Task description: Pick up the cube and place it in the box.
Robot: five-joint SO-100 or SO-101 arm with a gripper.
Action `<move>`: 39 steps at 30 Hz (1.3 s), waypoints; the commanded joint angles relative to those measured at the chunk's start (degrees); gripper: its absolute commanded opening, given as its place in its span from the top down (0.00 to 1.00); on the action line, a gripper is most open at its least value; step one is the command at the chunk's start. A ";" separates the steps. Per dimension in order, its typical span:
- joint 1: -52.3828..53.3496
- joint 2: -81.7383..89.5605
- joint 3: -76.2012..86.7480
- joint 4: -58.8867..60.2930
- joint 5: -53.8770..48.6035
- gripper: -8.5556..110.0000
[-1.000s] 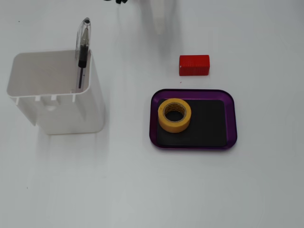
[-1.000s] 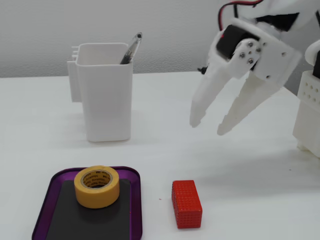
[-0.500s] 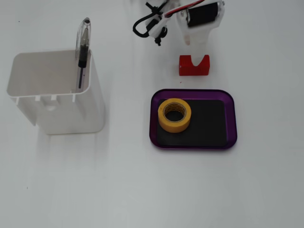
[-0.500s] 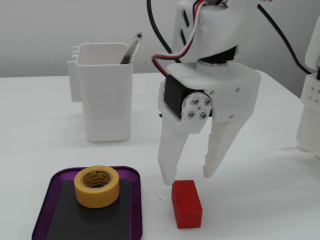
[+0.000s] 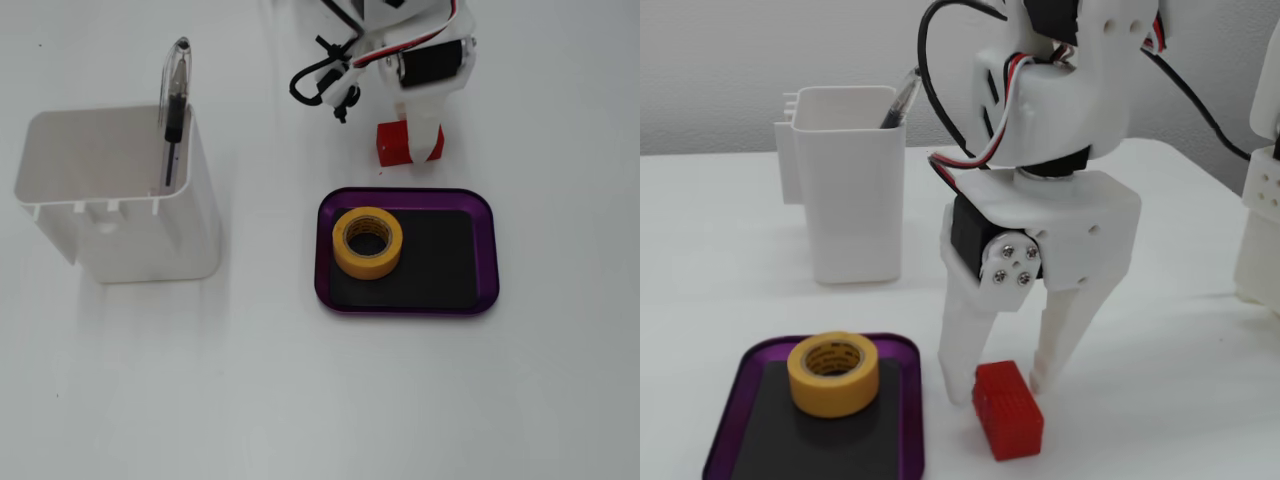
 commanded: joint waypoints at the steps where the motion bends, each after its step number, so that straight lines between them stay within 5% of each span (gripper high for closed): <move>1: 0.00 0.26 3.16 -3.60 0.18 0.79; 7: 0.00 0.53 7.21 -6.77 0.18 0.80; 12: -0.09 1.05 6.42 -5.89 -0.09 0.94; 25: 0.18 2.02 -24.08 0.97 -0.26 0.93; 39: 0.18 -15.03 -32.78 -5.89 6.50 0.93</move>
